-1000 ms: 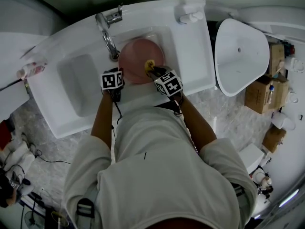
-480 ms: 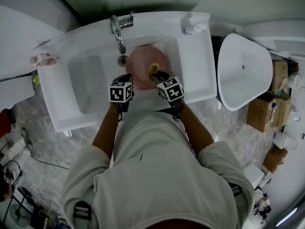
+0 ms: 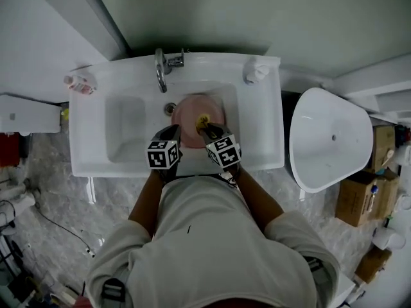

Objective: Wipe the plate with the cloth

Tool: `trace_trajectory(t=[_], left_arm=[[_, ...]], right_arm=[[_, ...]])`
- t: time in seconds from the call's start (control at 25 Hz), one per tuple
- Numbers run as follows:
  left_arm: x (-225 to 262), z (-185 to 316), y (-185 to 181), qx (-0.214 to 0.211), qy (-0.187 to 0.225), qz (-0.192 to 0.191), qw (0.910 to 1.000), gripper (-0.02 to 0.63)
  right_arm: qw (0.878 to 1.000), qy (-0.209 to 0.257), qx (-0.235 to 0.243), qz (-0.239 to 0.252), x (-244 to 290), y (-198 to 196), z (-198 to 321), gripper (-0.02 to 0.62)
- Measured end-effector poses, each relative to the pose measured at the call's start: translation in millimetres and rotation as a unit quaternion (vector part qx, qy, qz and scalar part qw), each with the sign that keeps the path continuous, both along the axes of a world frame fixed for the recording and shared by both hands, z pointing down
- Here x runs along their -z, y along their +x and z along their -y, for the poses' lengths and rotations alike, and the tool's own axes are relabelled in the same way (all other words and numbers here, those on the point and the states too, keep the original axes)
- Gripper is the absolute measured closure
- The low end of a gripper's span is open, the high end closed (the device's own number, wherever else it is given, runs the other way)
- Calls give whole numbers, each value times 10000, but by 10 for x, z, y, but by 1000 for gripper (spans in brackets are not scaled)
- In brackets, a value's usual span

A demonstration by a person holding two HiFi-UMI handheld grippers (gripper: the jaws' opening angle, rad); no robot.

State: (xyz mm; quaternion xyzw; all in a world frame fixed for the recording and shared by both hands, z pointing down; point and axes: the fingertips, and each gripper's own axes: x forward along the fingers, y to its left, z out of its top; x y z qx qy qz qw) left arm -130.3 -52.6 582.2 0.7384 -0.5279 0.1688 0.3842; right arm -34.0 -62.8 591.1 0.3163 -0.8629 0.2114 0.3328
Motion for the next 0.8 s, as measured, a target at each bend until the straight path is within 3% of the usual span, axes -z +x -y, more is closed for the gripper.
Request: trace_trajectory(t=[0.36, 0.64, 0.8], left_arm=[[485, -297, 333, 622, 438, 339, 9965, 578], [1092, -297, 428, 1032, 1206, 386, 9866, 577], [1553, -289, 359, 1008, 1705, 529, 9788, 578]], right_arm=[[9980, 368, 107, 497, 488, 444, -89, 523], [9899, 1013, -19, 987, 1090, 653, -37, 523], [9814, 1496, -157, 1195, 1544, 609, -23, 523]])
